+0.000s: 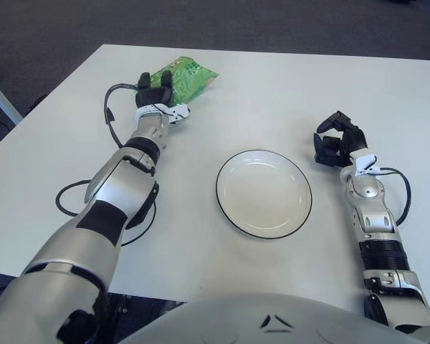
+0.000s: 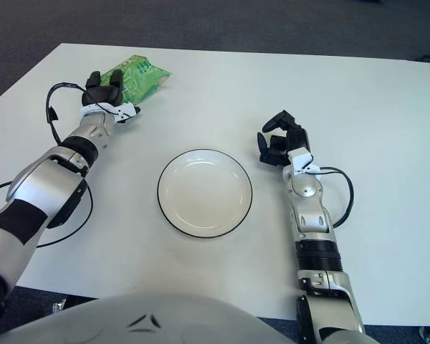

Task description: Put the snack into the plate.

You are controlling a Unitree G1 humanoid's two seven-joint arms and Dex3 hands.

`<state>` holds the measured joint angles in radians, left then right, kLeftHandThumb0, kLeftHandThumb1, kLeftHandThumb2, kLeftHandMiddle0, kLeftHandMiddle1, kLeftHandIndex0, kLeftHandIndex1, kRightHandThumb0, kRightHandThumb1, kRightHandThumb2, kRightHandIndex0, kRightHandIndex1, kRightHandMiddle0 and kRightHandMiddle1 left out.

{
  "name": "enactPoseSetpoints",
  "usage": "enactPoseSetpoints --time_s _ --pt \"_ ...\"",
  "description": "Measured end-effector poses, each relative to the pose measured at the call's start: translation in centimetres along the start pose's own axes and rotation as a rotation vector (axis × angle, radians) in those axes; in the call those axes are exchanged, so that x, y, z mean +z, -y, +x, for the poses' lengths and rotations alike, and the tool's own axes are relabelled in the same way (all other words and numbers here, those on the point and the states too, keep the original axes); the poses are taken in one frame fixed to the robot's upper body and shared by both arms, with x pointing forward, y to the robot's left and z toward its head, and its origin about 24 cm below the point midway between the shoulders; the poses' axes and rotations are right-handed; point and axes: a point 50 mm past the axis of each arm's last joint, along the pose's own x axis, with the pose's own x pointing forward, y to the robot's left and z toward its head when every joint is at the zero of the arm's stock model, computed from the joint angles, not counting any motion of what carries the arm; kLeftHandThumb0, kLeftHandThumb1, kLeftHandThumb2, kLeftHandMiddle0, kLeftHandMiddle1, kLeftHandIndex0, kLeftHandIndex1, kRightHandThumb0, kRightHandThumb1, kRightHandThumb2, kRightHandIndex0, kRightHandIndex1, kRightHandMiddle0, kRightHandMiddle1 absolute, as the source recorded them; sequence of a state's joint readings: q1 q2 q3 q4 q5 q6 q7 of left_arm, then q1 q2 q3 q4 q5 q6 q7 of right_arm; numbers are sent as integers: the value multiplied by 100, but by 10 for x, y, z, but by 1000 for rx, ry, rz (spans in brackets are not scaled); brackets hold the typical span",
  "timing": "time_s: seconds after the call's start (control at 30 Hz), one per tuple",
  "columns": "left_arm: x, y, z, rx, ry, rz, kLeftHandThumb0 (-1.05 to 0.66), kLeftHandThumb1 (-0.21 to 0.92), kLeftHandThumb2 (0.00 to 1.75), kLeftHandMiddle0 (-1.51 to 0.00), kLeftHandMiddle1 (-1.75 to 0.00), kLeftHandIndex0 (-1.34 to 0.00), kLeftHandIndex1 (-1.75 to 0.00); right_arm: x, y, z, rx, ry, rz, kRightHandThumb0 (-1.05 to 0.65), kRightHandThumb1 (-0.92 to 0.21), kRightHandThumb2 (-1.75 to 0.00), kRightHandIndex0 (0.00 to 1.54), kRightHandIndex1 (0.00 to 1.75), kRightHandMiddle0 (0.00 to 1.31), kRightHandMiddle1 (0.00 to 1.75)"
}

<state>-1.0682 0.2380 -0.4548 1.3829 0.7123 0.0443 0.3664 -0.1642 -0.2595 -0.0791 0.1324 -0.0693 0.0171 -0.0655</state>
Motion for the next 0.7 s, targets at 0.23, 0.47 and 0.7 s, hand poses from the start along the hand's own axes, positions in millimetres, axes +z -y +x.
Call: enactPoseSetpoints --time_s 0.23,0.47,0.7 --pt "0 -2 1 -21 25 -59 -105 92 82 -25 -21 0 -65 1 0 -2 5 -1 3 -44 -46 -114 122 175 50 175" --pt "-7 -8 2 -26 87 -76 -105 92 86 -22 -71 0 -86 1 -1 -4 8 -6 11 -44 -46 -113 121 175 50 175" --pt "-31 -16 -3 -13 202 -51 -105 92 90 -26 -79 0 -104 2 -3 -5 14 -9 15 -44 -46 -114 121 175 50 175"
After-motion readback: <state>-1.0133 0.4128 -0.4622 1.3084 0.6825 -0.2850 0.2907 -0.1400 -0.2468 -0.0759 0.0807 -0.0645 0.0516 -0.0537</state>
